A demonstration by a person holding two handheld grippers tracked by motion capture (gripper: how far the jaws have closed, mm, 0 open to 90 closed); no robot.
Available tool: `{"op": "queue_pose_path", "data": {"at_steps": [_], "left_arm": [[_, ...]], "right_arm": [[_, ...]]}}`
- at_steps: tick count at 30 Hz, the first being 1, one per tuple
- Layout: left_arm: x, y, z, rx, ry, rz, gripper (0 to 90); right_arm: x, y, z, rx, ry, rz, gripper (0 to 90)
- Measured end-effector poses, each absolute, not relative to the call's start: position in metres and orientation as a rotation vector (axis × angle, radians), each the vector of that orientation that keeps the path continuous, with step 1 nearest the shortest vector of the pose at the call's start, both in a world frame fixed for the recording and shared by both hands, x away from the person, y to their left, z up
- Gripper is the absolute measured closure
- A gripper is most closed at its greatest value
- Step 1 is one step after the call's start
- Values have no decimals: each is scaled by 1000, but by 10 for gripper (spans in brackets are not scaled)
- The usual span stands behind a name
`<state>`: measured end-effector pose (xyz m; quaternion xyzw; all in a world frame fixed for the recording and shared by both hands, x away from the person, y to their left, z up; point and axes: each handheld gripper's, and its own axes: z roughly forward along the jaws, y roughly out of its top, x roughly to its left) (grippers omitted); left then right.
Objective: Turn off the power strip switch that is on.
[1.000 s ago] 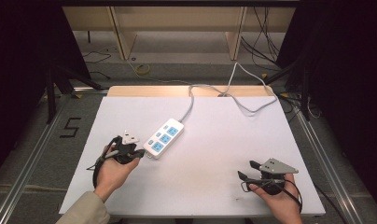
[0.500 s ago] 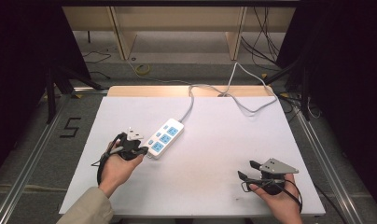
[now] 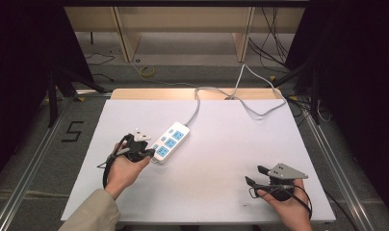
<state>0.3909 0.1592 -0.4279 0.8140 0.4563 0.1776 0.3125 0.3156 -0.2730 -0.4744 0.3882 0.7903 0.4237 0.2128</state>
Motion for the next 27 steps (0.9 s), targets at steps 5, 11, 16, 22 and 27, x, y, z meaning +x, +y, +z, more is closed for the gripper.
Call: {"op": "queue_pose_path", "data": {"at_steps": [5, 11, 16, 22, 27], "left_arm": [[394, 158, -427, 2145, 1205, 466, 895], [396, 156, -429, 2143, 1210, 468, 895], [398, 156, -430, 2140, 1215, 468, 895], [402, 155, -432, 2142, 1220, 467, 894], [405, 154, -430, 2143, 1220, 475, 895]], "right_arm": [[316, -273, -475, 1075, 2200, 1176, 377], [316, -273, -474, 1066, 2205, 1184, 373], [317, -276, -474, 1068, 2200, 1203, 360], [317, -276, -474, 1062, 2202, 1220, 355], [317, -275, -474, 1058, 2206, 1213, 355]]}}
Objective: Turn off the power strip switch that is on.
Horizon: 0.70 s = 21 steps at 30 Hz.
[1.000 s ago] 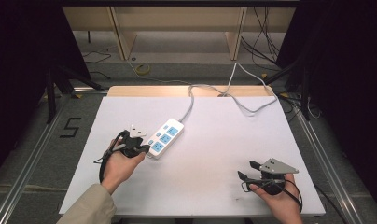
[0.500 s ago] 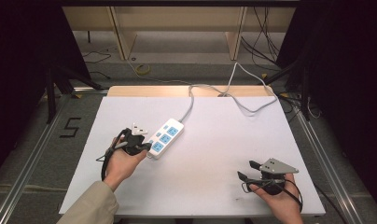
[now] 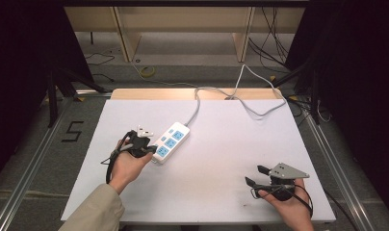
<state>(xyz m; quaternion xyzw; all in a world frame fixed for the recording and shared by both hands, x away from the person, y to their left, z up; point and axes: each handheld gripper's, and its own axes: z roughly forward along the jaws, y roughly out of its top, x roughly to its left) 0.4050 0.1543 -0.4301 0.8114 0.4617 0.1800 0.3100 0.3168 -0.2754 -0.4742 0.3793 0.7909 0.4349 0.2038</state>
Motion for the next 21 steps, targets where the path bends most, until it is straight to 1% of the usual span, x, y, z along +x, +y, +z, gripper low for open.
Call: {"op": "queue_pose_path", "data": {"at_steps": [21], "left_arm": [[420, 147, -427, 2191, 1186, 512, 896]], "right_arm": [[317, -272, -475, 1048, 2217, 1210, 355]]}}
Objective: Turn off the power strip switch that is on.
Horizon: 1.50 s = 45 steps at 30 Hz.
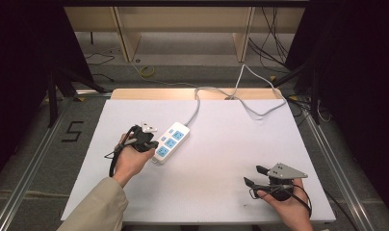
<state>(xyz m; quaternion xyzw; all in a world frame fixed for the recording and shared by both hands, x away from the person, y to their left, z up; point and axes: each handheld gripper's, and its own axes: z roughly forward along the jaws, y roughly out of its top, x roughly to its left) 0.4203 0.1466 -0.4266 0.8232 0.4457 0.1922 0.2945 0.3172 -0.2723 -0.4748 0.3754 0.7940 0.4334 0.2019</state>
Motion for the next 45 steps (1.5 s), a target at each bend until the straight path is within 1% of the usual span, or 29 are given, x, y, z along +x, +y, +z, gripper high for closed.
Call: {"op": "queue_pose_path", "data": {"at_steps": [17, 45], "left_arm": [[437, 137, -423, 2206, 1193, 485, 895], [460, 124, -417, 2232, 1200, 486, 895]], "right_arm": [[317, -272, -475, 1046, 2222, 1211, 355], [317, -272, -475, 1042, 2224, 1213, 356]]}}
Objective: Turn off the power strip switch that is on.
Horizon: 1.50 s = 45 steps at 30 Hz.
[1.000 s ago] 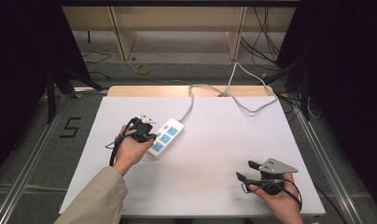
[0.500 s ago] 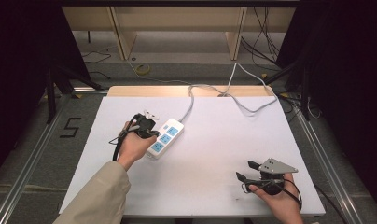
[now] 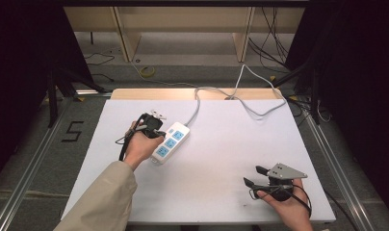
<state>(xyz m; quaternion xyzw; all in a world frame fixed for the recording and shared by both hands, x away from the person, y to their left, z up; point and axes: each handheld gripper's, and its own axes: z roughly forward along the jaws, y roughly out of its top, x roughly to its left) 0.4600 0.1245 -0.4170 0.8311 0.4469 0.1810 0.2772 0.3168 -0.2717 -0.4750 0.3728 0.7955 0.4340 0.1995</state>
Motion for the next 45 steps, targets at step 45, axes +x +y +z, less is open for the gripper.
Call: {"op": "queue_pose_path", "data": {"at_steps": [45], "left_arm": [[490, 108, -409, 2282, 1208, 497, 895]], "right_arm": [[317, -273, -475, 1040, 2224, 1216, 357]]}}
